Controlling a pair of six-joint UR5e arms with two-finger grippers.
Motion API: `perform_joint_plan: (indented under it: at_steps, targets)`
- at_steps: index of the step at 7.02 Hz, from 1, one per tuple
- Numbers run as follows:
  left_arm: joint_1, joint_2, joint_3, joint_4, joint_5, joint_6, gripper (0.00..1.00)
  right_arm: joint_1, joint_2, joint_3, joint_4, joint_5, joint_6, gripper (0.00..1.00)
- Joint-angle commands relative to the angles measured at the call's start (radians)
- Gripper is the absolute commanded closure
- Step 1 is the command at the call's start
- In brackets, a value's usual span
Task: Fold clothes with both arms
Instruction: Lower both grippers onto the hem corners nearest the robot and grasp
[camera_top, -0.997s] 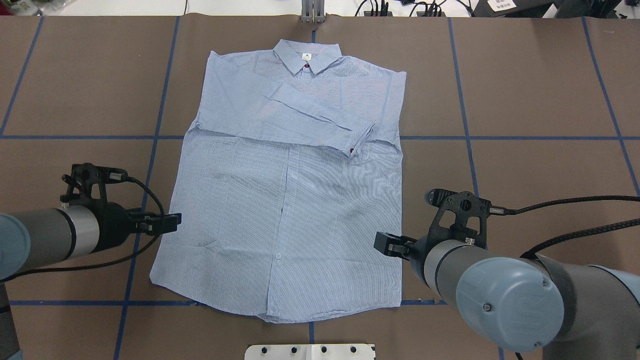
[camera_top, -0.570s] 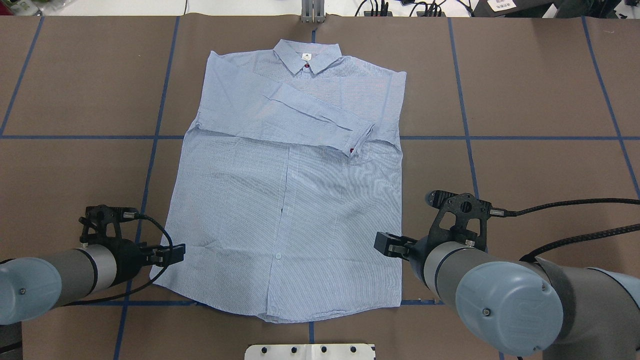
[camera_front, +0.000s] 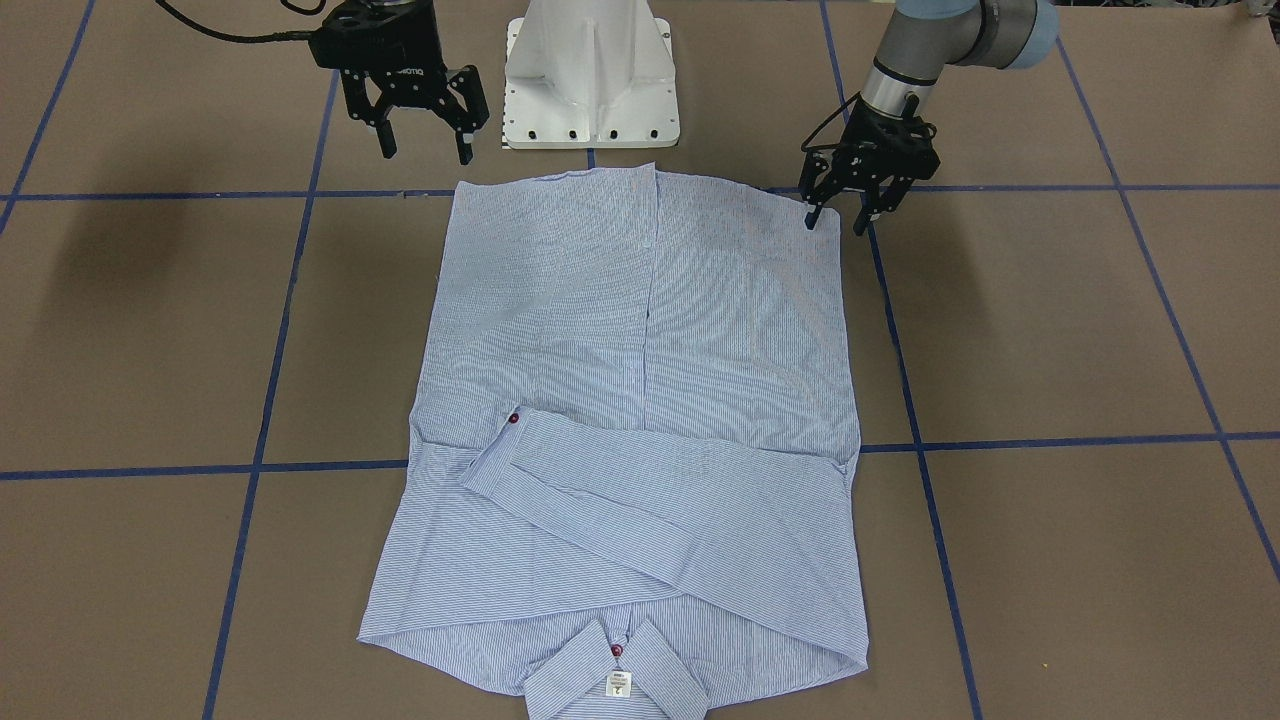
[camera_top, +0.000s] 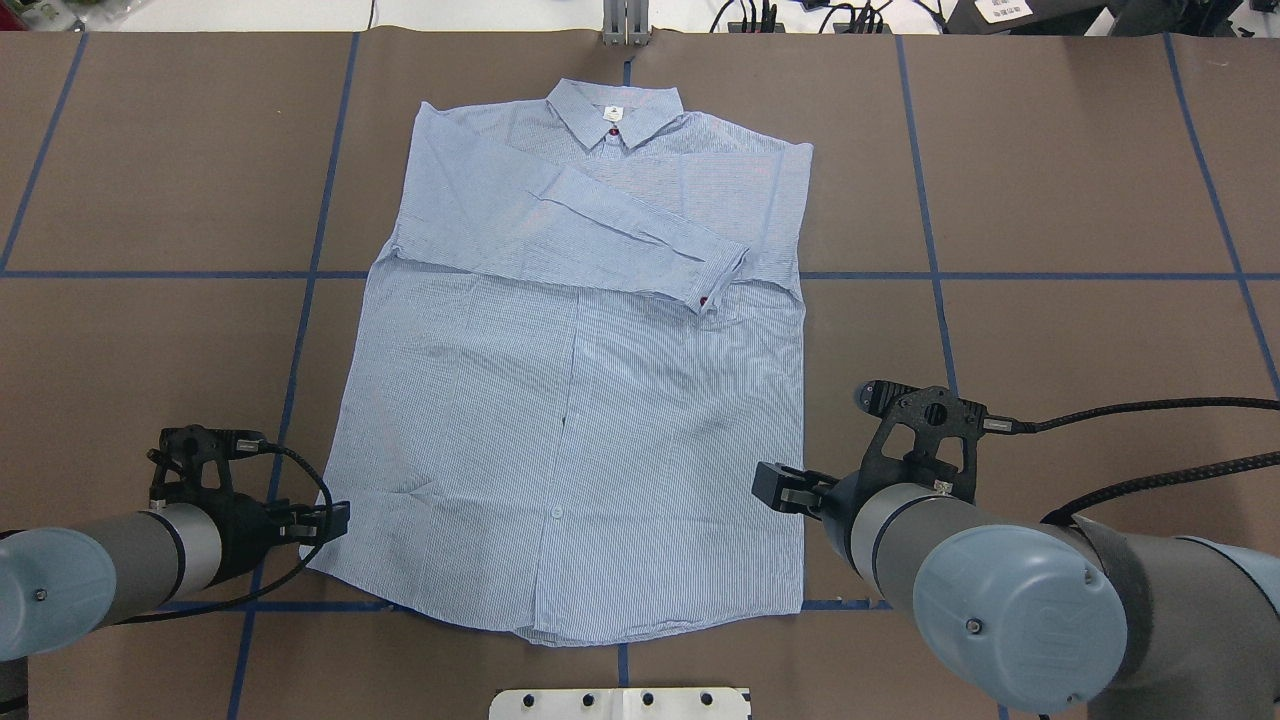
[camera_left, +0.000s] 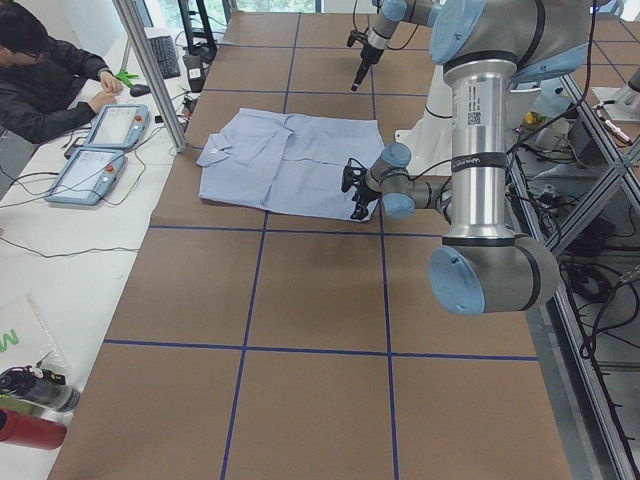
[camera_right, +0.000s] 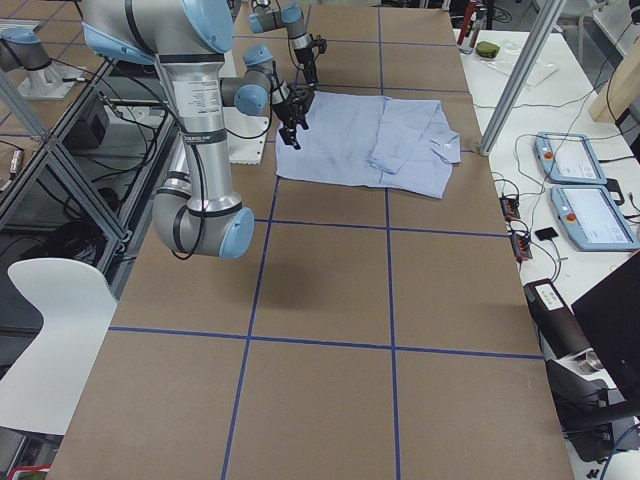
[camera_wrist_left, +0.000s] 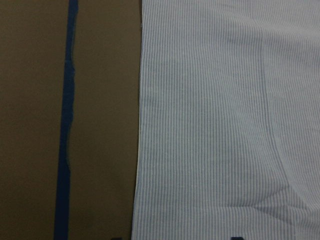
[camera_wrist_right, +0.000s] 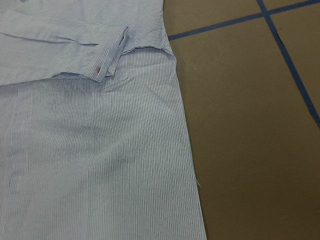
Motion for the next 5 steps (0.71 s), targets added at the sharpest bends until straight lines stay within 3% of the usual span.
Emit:
perform_joint_plan:
  at_steps: [1, 4, 5]
  targets:
    - [0.003, 0.005, 0.001, 0.001, -0.002, -0.032, 0.29, -0.002, -0.003, 0.000, 0.000, -0.003, 0.000, 0.00]
    - [0.022, 0.008, 0.004, 0.001, 0.001, -0.094, 0.43, -0.011, -0.003, 0.000, 0.000, -0.003, 0.017, 0.00]
    - [0.022, 0.015, 0.006, 0.001, 0.001, -0.094, 0.43, -0.012, -0.003, 0.000, 0.000, -0.006, 0.017, 0.00]
